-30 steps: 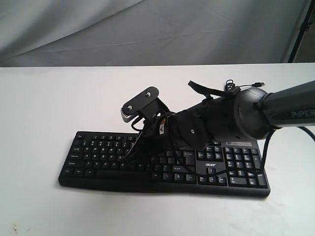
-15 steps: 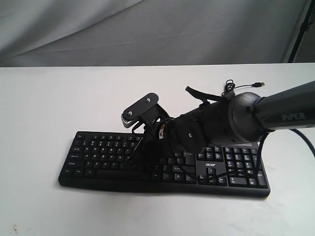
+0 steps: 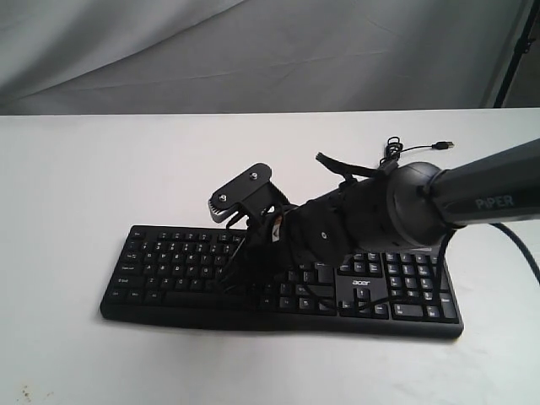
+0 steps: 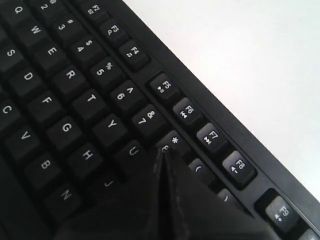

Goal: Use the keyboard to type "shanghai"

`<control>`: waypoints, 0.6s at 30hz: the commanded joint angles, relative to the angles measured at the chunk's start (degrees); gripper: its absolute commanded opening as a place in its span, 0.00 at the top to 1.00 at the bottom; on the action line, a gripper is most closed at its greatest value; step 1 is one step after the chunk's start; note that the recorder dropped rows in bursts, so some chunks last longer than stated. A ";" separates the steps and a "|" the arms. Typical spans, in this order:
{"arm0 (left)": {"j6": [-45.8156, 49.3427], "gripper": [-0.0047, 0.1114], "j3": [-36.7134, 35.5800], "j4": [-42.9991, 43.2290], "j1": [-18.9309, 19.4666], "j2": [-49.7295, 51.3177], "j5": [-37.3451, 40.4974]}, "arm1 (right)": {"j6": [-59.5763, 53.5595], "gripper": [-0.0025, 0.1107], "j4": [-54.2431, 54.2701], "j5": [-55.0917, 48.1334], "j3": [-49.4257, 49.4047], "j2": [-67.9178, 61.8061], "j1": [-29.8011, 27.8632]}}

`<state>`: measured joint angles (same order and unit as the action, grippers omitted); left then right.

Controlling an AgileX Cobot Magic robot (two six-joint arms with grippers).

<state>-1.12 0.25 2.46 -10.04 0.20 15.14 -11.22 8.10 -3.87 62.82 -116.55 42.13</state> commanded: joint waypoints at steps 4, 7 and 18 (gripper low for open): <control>-0.16 0.96 -0.25 0.04 -0.20 -0.20 -0.16 | -0.34 0.98 0.42 -1.15 -0.35 1.46 -0.30; -0.16 0.96 -0.25 0.04 -0.20 -0.20 -0.16 | -0.34 0.98 -0.39 -3.00 -0.35 4.57 -0.30; -0.16 0.96 -0.25 0.04 -0.20 -0.20 -0.16 | 0.43 0.98 -1.12 -1.64 -12.06 23.12 1.88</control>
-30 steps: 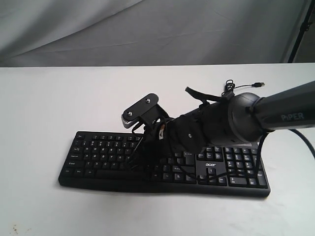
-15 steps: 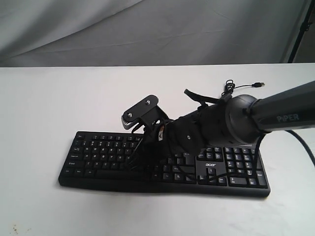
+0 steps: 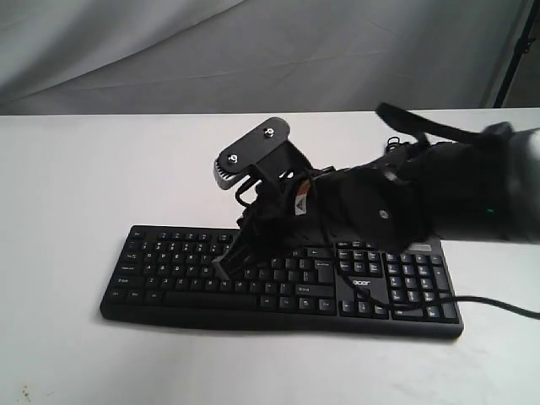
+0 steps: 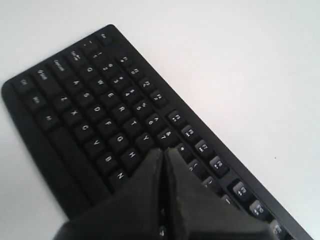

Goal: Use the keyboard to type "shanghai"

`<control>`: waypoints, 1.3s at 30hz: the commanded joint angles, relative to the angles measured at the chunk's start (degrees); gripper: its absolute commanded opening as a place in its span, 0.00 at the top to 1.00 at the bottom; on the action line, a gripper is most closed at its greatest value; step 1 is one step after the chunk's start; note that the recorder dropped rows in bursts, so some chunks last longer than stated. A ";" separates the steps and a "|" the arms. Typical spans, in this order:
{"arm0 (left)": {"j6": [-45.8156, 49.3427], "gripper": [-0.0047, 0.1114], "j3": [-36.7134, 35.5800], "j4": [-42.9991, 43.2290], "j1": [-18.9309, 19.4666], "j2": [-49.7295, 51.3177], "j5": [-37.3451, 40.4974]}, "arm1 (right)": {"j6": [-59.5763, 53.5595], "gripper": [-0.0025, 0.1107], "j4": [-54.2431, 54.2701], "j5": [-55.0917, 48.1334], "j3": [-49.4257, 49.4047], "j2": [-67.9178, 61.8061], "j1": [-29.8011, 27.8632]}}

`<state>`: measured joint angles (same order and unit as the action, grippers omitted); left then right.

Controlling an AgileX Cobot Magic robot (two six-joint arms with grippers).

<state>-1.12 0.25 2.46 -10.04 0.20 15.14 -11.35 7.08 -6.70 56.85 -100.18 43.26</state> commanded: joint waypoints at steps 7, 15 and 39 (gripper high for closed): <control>-0.16 0.96 -0.25 0.04 -0.20 -0.20 -0.16 | 2.76 0.98 2.73 9.58 -23.35 20.56 1.97; -0.16 0.96 -0.25 0.04 -0.20 -0.20 -0.16 | 2.76 0.98 6.16 25.43 -36.85 26.03 1.97; -0.16 0.96 -0.25 0.04 -0.20 -0.20 -0.16 | 2.89 0.98 7.02 14.78 -45.39 69.90 -10.74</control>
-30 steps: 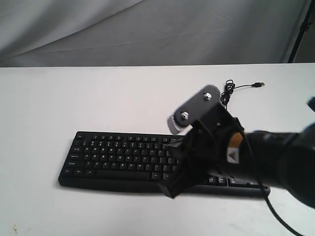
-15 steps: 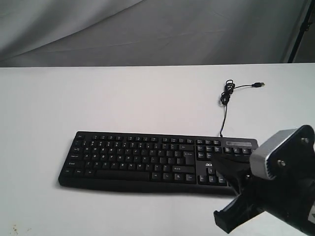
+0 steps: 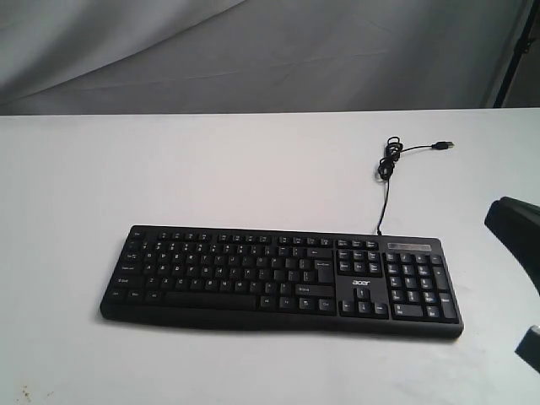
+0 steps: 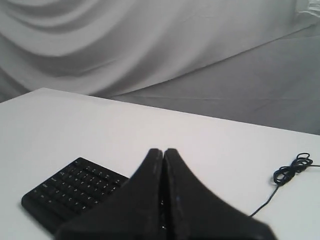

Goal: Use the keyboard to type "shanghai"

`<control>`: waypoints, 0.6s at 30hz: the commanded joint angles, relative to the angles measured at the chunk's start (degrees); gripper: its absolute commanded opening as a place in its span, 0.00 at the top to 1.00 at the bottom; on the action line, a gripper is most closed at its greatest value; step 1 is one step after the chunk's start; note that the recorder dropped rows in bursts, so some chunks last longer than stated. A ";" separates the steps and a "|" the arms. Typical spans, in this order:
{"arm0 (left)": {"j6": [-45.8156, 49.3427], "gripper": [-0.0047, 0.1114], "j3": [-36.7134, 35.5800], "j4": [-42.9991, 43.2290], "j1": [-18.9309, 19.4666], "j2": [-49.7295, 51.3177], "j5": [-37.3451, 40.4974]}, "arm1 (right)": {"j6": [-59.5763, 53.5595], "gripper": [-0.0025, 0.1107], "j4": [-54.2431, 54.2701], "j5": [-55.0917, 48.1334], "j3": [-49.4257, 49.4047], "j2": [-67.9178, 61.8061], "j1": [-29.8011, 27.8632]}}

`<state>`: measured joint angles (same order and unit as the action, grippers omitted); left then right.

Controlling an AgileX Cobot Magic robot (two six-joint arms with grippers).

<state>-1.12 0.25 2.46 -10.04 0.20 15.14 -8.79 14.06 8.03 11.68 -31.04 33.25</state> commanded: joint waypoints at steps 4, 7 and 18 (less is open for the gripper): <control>-0.16 0.96 -0.25 0.04 -0.20 -0.20 -0.16 | 0.33 0.98 0.04 -1.62 -0.22 5.01 -4.19; -0.16 0.96 -0.25 0.04 -0.20 -0.20 -0.16 | 0.33 0.98 0.17 -6.97 -0.22 9.44 -8.92; -0.16 0.96 -0.25 0.04 -0.20 -0.20 -0.16 | 0.49 0.98 1.49 -13.04 -7.32 29.76 -20.77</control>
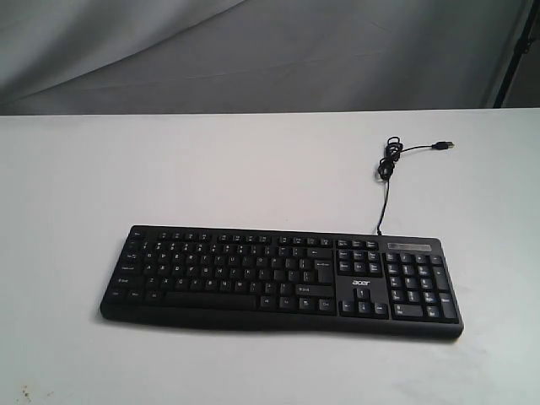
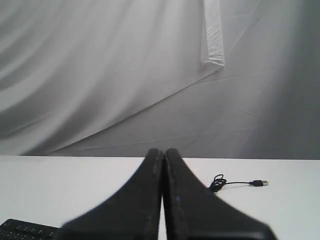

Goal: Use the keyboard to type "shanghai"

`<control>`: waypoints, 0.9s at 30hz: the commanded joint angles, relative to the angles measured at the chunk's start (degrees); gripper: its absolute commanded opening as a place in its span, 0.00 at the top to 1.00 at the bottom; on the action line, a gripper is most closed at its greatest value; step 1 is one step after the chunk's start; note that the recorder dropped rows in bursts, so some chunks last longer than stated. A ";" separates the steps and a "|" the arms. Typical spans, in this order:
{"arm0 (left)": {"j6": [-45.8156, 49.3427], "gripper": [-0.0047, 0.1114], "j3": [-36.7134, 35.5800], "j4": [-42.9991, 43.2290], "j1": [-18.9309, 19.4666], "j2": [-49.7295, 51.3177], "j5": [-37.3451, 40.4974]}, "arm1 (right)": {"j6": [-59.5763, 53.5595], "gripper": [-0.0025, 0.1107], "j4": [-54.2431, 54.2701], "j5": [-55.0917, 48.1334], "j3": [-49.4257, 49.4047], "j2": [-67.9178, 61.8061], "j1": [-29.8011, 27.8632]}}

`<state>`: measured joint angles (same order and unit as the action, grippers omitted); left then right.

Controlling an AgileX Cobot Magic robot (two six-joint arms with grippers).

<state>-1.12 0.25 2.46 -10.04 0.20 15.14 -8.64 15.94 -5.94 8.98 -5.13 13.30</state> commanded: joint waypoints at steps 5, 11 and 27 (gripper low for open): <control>-0.16 0.96 -0.25 0.04 -0.20 -0.20 -0.16 | 0.13 0.98 -1.84 4.06 -8.98 5.13 -0.83; -0.16 0.96 -0.25 0.04 -0.20 -0.20 -0.16 | 0.13 0.98 -1.84 -1.58 -8.98 5.13 -0.72; -0.16 0.96 -0.25 0.04 -0.20 -0.20 -0.16 | 0.36 0.98 -1.84 -7.30 -8.98 5.13 -0.72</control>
<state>-1.12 0.25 2.46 -10.04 0.20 15.14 -8.45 14.79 -13.23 0.17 -0.37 13.05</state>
